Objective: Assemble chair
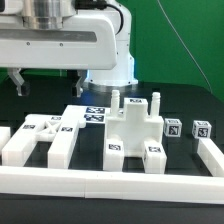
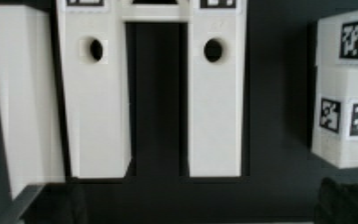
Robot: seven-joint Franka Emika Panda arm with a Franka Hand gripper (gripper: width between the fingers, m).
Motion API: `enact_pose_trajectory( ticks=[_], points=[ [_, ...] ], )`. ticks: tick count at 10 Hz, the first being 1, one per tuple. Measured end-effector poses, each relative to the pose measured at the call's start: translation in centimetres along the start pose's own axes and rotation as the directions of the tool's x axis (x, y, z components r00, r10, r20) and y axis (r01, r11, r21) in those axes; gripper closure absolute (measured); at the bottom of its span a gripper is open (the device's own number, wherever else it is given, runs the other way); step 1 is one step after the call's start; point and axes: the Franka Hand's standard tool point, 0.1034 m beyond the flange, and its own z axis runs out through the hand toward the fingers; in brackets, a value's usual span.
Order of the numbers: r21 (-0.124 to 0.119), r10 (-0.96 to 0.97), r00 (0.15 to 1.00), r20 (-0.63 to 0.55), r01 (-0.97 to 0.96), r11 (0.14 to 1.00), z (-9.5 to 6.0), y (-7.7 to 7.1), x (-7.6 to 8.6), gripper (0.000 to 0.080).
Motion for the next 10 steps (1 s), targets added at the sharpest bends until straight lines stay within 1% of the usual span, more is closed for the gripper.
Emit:
enact_pose_trajectory(
  ticks=[1, 2, 3, 4, 5, 6, 7, 8, 10],
  points=[
    [-0.020, 0.002, 0.997, -0.073, -0.004, 1.000, 0.1, 0.4, 0.2, 0.0150],
    [-0.020, 0.011, 0.998, -0.068, -0.012, 1.000, 0.4, 0.3, -0.1, 0.0150],
    [-0.029, 0.021, 0.996, -0.090, -0.024, 0.999, 1.5, 0.1, 0.1, 0.0150],
    [-0.014, 0.041, 0.996, -0.079, -0.042, 0.999, 2.3, 0.2, -0.5, 0.0150],
    [-0.005, 0.061, 0.996, -0.071, -0.062, 0.998, 3.0, 0.4, -1.1, 0.0150],
    [-0.008, 0.063, 0.996, -0.059, -0.064, 0.998, 4.3, 0.3, -2.0, 0.0150],
    [-0.013, 0.058, 0.997, -0.051, -0.059, 0.998, 5.4, 0.0, -2.6, 0.0150],
    [-0.015, 0.054, 0.998, -0.042, -0.055, 0.998, 6.2, -0.1, -2.8, 0.0150],
    [-0.018, 0.046, 0.998, -0.035, -0.047, 0.999, 6.8, -0.6, -2.8, 0.0150]
  ],
)
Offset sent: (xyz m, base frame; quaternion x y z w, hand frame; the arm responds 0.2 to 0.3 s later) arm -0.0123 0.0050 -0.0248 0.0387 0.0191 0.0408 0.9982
